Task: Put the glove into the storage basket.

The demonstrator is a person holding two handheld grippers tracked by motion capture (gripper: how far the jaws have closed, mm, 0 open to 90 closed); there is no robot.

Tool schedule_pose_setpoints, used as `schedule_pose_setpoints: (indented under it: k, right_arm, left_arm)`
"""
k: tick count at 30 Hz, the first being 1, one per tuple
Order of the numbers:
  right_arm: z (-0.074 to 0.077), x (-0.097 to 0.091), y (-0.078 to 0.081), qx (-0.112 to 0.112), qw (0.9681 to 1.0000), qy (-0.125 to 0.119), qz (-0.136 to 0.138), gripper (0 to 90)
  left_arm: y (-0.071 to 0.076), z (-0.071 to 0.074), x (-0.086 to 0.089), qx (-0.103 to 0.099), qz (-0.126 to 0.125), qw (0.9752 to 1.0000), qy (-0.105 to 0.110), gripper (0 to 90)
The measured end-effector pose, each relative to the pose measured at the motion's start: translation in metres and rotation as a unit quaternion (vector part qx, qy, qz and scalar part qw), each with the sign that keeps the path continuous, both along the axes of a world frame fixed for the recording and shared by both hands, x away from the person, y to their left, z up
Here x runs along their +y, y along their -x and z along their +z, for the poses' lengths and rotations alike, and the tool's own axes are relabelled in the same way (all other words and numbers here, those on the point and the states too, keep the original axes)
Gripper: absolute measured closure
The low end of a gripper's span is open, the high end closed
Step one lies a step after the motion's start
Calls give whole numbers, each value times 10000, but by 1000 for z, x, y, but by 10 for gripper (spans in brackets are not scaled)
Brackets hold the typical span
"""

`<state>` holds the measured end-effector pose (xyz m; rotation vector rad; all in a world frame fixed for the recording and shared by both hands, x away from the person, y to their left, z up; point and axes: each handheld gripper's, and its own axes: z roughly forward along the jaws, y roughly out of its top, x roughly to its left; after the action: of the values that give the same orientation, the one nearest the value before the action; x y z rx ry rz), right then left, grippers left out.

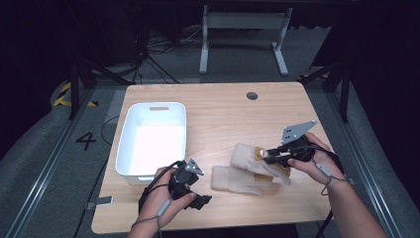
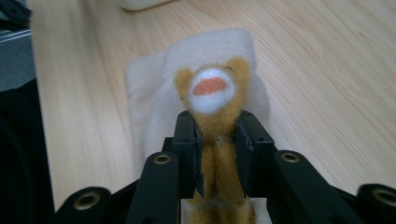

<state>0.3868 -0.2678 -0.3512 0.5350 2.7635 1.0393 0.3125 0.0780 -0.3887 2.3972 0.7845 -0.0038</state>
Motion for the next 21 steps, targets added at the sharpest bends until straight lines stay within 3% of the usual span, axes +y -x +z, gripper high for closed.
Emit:
schedule_pose_setpoints:
  k: [7,15,21]
  right_arm:
    - [-6,26,3,142,9978,-65,646,727]
    - [-17,46,4,222,9945,-7,1026,726]
    - [-26,54,3,280,9931,65,1139,725]
  left_arm:
    - [4,0,6,-7,82,10000,4,232]
    - [6,-1,9,6,132,9999,15,232]
    - [6,-1,9,25,142,9999,0,232]
